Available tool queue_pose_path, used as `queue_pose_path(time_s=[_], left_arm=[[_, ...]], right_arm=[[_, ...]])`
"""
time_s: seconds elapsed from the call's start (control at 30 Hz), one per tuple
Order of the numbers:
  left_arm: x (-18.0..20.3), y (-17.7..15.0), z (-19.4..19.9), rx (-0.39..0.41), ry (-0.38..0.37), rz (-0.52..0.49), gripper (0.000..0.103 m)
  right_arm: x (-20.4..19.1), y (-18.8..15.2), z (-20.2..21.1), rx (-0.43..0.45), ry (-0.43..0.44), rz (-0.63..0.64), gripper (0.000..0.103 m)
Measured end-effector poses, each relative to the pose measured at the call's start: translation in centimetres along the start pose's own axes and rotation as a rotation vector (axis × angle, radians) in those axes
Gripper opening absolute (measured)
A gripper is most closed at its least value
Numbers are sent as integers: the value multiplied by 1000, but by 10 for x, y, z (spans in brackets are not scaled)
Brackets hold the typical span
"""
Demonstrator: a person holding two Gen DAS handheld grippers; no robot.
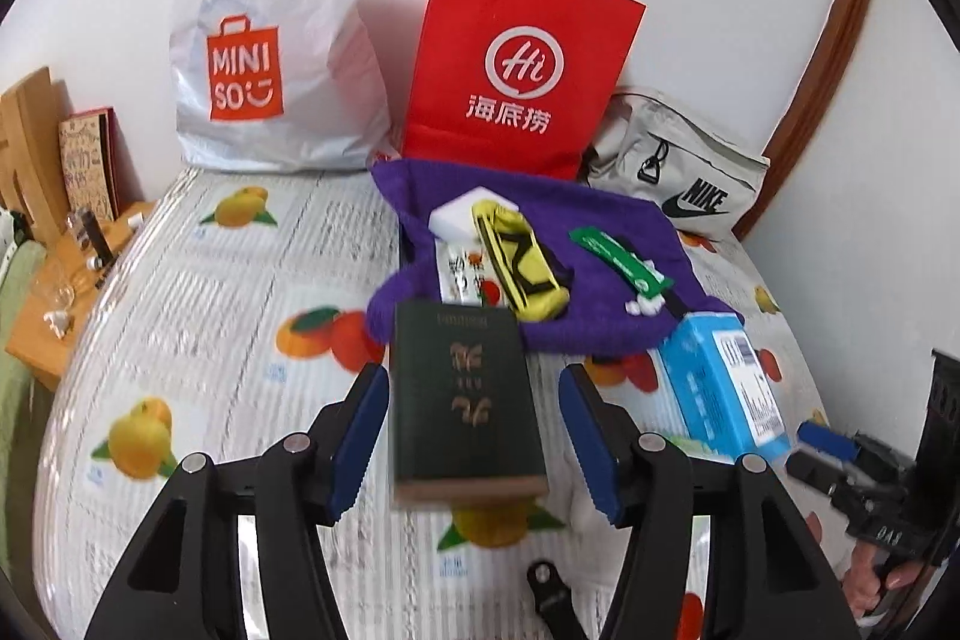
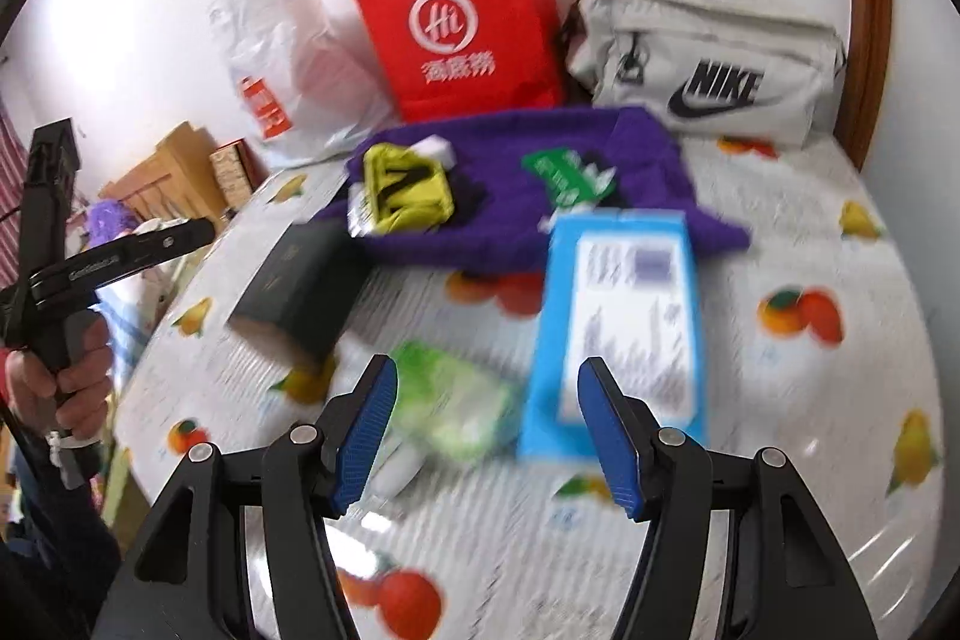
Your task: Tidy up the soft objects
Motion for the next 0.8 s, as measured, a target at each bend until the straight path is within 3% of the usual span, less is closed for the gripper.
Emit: queue_pose_path(time_s=[0.23, 0.47, 0.5, 0.53, 0.57, 0.6, 0.67, 0.8], left_arm=[[-17, -31, -6, -26, 0, 13, 57], [-38, -55, -9, -53, -3, 31, 57], [-41, -58, -9, -55, -3, 34, 57], [-44, -61, -9, -57, -3, 38, 57], [-47, -64, -9, -62, -3, 41, 57], [-47, -66, -10, -65, -4, 42, 57], [-48, -70, -12, -72, -6, 43, 57], [-40, -77, -17, -92, -17, 24, 57]], right_arm=[[-44, -36, -22, -56, 61, 46, 63], [-63, -31, -53, -65, 54, 35, 61], [-64, -30, -55, -62, 57, 33, 58], [-65, -27, -59, -62, 53, 29, 44], [-65, -26, -61, -63, 50, 26, 24], [-65, -25, -63, -65, 53, 25, 16], [-65, -24, -62, -62, 61, 27, 9], [-68, -29, -47, -13, 62, 56, 5]])
Point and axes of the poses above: each gripper's, at about its wrist camera, not at the fingertips, and z roughly against the way its jaws point, x to its right, y to its top, the point moved 4 cm from there along -z, roughly the way its jaws point, and after that the axes turned 15 degrees about -x, right-handed, at the moved point
